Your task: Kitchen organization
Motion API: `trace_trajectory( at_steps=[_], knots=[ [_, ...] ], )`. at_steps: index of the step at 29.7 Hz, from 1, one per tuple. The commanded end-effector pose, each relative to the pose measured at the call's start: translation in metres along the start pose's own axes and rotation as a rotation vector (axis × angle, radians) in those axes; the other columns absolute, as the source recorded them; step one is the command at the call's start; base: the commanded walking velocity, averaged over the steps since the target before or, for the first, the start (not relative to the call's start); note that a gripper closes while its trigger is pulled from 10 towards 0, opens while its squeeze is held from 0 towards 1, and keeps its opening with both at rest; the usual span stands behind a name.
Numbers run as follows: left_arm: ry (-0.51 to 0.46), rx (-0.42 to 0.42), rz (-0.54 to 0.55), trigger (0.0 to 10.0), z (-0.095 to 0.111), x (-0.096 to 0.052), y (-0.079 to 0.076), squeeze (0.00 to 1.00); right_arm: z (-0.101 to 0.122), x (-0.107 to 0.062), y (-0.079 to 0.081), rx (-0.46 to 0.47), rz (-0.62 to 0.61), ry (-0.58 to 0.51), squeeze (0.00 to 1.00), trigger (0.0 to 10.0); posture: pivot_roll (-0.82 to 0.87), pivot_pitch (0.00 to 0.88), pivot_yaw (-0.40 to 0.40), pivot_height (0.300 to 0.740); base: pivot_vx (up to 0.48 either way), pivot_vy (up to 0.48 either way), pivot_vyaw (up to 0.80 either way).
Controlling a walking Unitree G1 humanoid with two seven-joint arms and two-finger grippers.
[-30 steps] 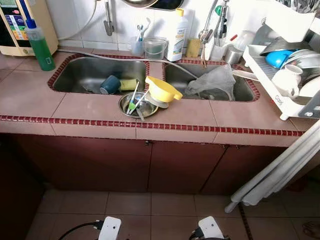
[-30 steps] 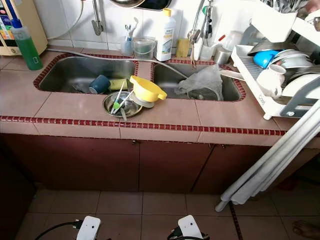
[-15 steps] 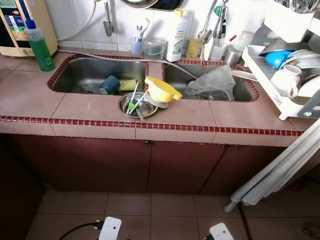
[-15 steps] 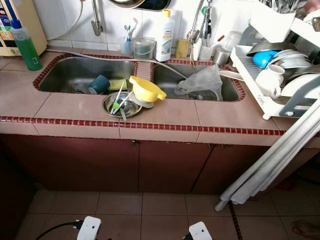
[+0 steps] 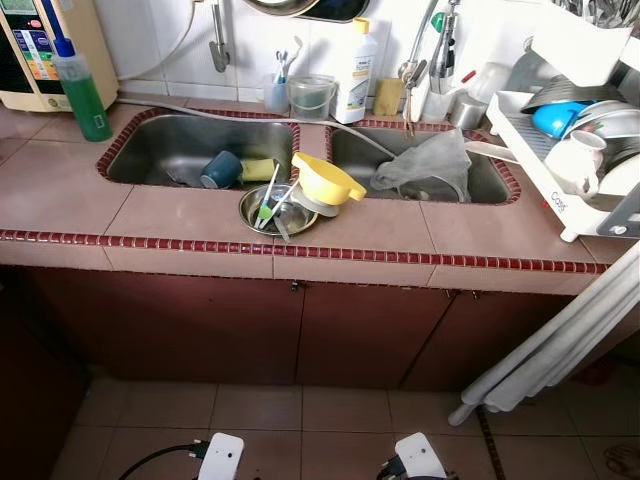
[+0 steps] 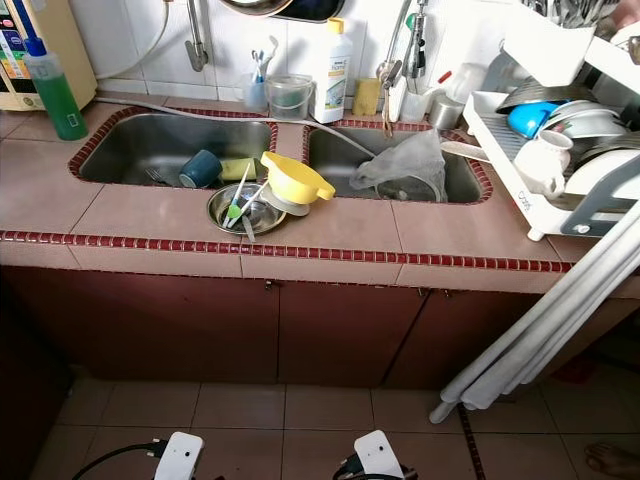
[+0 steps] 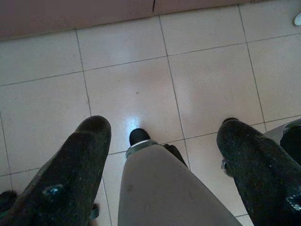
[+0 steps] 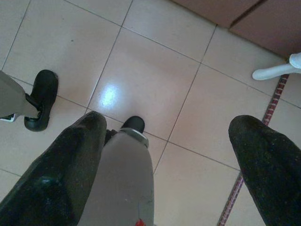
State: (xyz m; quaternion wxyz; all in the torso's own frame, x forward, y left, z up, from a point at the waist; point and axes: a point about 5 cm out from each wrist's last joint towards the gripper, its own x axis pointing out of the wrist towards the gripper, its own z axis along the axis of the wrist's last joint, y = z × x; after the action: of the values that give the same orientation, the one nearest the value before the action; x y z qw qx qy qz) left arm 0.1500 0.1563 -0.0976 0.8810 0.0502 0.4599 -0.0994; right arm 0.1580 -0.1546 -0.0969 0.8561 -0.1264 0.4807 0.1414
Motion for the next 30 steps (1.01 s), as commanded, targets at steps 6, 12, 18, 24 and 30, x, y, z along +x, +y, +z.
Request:
trace_trajectory(
  at_steps=[6,12,18,24,30],
  knots=[
    [0.012,0.001,-0.003,10.0,-0.003,-0.001,-0.001,0.0,-0.015,-0.006,-0.023,0.002,-0.036,0.029,0.0,10.0,0.07,0.0,-0.066,0.74,0.0,0.0,0.0],
    [0.019,0.001,-0.002,10.0,-0.005,-0.001,-0.001,0.0,-0.021,-0.009,-0.027,0.004,-0.041,0.036,0.0,10.0,0.07,0.0,-0.065,0.74,0.0,0.0,0.0],
    [0.031,0.0,0.003,10.0,-0.007,-0.001,0.0,0.0,-0.012,-0.005,-0.016,0.001,-0.026,0.023,0.0,10.0,0.07,0.0,-0.067,0.74,0.0,0.0,0.0],
    [0.035,-0.001,0.005,10.0,-0.007,-0.002,0.002,0.0,-0.006,-0.002,-0.01,-0.004,-0.019,0.014,0.0,10.0,0.07,0.0,-0.068,0.74,0.0,0.0,0.0],
    [0.028,0.013,0.005,10.0,-0.006,-0.002,0.003,0.0,0.0,-0.001,-0.009,-0.039,-0.019,0.001,0.0,10.0,0.07,0.0,-0.071,0.74,0.0,0.0,0.0]
  ],
)
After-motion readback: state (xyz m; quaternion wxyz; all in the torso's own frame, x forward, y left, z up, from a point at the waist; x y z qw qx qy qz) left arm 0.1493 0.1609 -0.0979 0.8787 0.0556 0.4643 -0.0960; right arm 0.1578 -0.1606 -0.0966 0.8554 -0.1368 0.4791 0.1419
